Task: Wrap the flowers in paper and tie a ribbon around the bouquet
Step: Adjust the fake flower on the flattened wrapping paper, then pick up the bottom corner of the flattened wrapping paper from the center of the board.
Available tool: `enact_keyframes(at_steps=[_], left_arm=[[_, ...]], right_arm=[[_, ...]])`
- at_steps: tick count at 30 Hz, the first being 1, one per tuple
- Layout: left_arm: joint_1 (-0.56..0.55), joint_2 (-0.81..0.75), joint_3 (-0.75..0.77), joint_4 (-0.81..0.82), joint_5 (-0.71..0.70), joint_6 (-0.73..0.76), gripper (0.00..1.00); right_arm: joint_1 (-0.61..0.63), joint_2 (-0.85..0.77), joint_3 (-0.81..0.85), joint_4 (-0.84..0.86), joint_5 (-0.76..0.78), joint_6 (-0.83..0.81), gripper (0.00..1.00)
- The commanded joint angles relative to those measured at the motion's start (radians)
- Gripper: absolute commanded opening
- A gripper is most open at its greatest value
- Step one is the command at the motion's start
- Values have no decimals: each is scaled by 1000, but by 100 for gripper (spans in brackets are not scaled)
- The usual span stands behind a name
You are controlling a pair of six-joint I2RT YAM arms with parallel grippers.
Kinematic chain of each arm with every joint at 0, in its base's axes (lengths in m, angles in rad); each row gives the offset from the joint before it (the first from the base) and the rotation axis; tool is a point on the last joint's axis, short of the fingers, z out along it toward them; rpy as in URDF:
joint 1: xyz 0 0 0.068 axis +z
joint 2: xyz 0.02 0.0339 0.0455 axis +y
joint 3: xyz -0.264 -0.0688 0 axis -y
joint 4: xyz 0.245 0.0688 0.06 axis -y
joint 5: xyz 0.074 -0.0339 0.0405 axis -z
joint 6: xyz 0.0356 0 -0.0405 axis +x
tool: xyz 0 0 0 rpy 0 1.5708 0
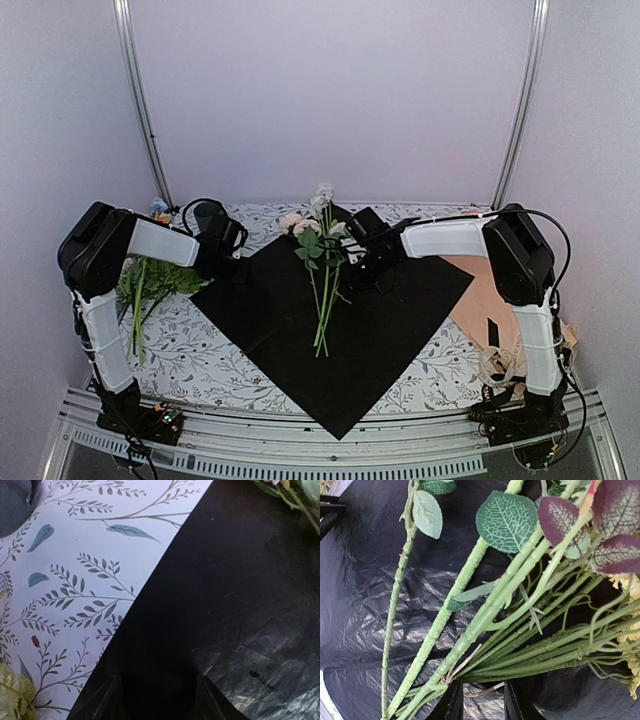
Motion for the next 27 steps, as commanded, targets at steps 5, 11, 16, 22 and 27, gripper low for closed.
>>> enact_keyframes(at_steps=[5, 11, 16, 22, 27], left_arm=[[-29, -95, -40, -114, -26, 8, 53], [-111, -316, -62, -126, -91, 32, 62], [-184, -450, -81, -202, -118, -27, 71], [-289, -555, -124, -282, -166, -132, 80], [-387, -584, -120, -329, -207, -169, 82]], right_arm=[[0, -139, -64, -59, 11, -88, 29], [120, -377, -279, -87, -36, -150, 40], [307, -450, -384, -170, 22, -144, 66], [499, -431, -442, -192, 69, -83, 99], [575, -369, -451, -231, 137, -63, 99]])
